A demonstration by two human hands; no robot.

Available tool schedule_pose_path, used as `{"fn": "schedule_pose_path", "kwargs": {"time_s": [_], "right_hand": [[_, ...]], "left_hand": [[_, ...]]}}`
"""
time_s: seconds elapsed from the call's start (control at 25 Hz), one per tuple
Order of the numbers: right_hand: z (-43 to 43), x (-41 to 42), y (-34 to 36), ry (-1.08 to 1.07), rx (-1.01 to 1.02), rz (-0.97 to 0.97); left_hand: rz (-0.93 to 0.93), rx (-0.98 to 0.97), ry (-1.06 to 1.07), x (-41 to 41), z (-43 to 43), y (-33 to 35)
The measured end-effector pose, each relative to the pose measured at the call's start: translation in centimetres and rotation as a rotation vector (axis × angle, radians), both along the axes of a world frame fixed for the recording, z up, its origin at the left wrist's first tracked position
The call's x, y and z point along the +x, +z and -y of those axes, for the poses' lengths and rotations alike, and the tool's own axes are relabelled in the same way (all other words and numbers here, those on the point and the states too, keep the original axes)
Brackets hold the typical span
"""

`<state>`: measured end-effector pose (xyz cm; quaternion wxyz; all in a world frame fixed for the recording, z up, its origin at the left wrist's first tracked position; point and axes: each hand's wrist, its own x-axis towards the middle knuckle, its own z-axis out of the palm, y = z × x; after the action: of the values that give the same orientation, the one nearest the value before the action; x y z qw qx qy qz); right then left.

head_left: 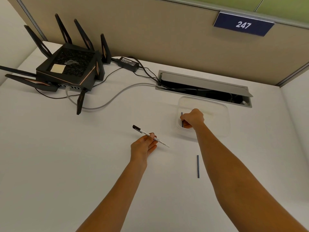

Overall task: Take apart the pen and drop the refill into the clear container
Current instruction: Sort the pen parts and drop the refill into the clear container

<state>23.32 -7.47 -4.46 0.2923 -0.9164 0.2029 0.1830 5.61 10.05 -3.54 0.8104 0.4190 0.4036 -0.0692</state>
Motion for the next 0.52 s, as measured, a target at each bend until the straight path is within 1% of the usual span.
{"fn": "schedule_pose_path", "kwargs": {"time_s": [0.32,0.44,0.52], "right_hand": [[0.5,0.4,0.0,-0.003,0.042,-0.013],[1.0,0.6,1.4,-0.056,0.083,0.033],[1.6,0.5,3.1,-0.062,0.080,0.098]], "left_hand": [[0.010,0.019,-0.017,0.2,0.1,0.6],[0.018,0.018,-0.018,0.1,0.0,0.7],[0.022,0.011,-0.011,0.0,0.2,0.7]]}}
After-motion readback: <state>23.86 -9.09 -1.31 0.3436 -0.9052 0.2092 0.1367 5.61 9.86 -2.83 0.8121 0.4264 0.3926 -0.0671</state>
